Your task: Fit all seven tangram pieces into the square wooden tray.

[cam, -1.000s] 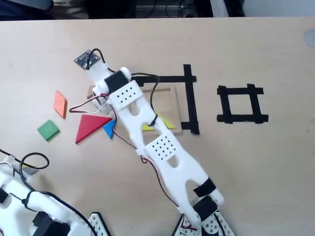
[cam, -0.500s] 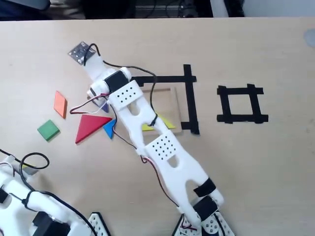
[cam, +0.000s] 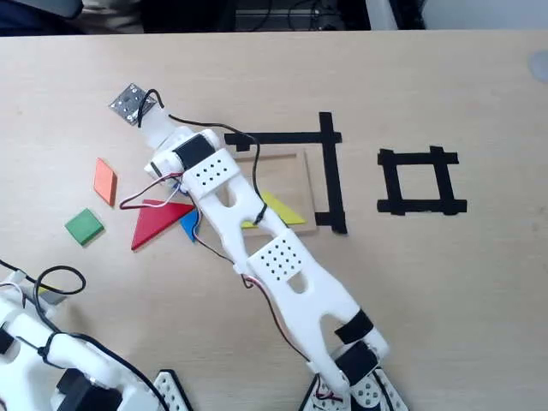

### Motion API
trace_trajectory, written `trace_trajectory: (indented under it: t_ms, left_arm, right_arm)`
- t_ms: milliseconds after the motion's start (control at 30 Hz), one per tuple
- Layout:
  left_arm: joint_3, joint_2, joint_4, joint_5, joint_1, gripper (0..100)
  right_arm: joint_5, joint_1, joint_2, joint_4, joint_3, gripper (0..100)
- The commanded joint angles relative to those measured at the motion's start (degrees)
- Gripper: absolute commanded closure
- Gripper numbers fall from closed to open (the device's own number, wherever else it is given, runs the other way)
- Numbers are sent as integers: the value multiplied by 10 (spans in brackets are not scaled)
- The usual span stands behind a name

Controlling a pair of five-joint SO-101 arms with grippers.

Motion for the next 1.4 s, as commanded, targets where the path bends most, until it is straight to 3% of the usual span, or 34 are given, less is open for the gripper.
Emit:
trace_trajectory:
  t_ms: [0,367,567,700,900,1200,1367]
  left_arm:
    - [-10,-6,-5,3,5,679]
    - [-10,-6,-4,4,6,679]
    - [-10,-6,-4,4,6,679]
    - [-10,-6,-4,4,5,679]
    - [-10,-6,-5,4,2,679]
    - [-10,-6,-5,2,5,679]
    - [-10,-6,-5,2,6,679]
  right_arm:
    - [6,6,-12,9,-1,988]
    - [45,40,-15,142,7,988]
    - [42,42,-15,276,-13,988]
    - [40,48,-16,278,-80,988]
    - [-50,18,-79,279,-55,988]
    - [-142,12,-145,280,97,988]
    - [-153,12,-256,280,176,988]
